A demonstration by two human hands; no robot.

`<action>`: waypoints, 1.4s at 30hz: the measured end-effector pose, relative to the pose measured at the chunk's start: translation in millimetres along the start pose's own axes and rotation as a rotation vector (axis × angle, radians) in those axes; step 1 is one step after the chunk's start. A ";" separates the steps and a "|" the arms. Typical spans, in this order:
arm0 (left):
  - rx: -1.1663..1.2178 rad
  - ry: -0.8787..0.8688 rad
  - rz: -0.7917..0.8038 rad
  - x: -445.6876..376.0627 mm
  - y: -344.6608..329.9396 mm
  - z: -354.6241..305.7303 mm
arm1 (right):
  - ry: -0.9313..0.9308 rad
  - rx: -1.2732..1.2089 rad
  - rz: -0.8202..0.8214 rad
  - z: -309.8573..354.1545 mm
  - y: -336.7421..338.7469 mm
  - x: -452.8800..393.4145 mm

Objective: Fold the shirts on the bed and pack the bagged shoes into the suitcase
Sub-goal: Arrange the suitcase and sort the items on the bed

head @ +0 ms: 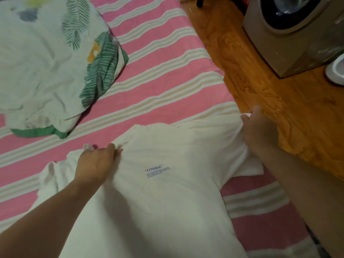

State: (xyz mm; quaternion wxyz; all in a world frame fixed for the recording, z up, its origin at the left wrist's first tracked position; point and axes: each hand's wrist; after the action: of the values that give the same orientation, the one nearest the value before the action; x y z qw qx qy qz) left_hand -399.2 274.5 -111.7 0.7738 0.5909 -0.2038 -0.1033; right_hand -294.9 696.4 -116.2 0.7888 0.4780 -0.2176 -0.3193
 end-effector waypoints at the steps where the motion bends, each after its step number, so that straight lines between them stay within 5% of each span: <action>1: -0.033 0.003 -0.001 2.8 0.8 11.3 | 0.012 0.017 -0.015 1.3 -0.6 1.2; 6: -0.051 0.070 0.221 -7.4 11.4 -1.4 | 0.033 0.028 -0.027 1.7 -1.3 4.7; 11: 0.307 0.092 -0.178 -51.5 21.1 -47.5 | 0.059 -0.021 0.016 -5.7 2.0 0.0; 16: 0.055 -0.095 0.101 -98.8 26.1 -54.2 | 0.081 -0.014 -0.026 -7.7 6.1 -1.3; 21: 0.069 0.072 -0.144 -116.8 28.8 -50.1 | -0.007 -0.032 -0.126 -14.0 11.0 -8.0; 26: 0.249 -0.086 -0.340 -68.5 22.9 -108.3 | -0.116 -0.325 0.040 -22.6 4.2 -8.7; 29: 0.300 -0.278 -0.156 2.4 5.0 -150.3 | -0.199 -0.469 0.170 -25.2 23.8 5.0; 31: 0.301 -0.267 0.063 29.2 -14.1 -163.8 | -0.293 -0.541 0.295 -31.5 36.9 19.7; 34: 0.244 -0.238 0.149 28.3 -35.1 -170.9 | -0.390 -0.553 0.493 -34.9 45.6 40.4; 42: 0.175 -0.315 0.394 14.9 -5.5 -160.1 | 0.165 -0.206 0.035 -0.9 35.5 62.0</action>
State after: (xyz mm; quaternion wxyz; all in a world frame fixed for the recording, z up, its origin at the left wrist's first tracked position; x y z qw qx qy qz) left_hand -315.4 406.6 -149.1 0.6837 0.5812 -0.4407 -0.0233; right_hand -240.3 664.9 -82.6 0.8544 0.4152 -0.1266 -0.2857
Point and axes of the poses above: each hand's wrist, its own x-axis away from the middle knuckle, its own y-axis out of the back of the hand, z = x × y, and after that the axes turned 2 degrees about -x, right-handed
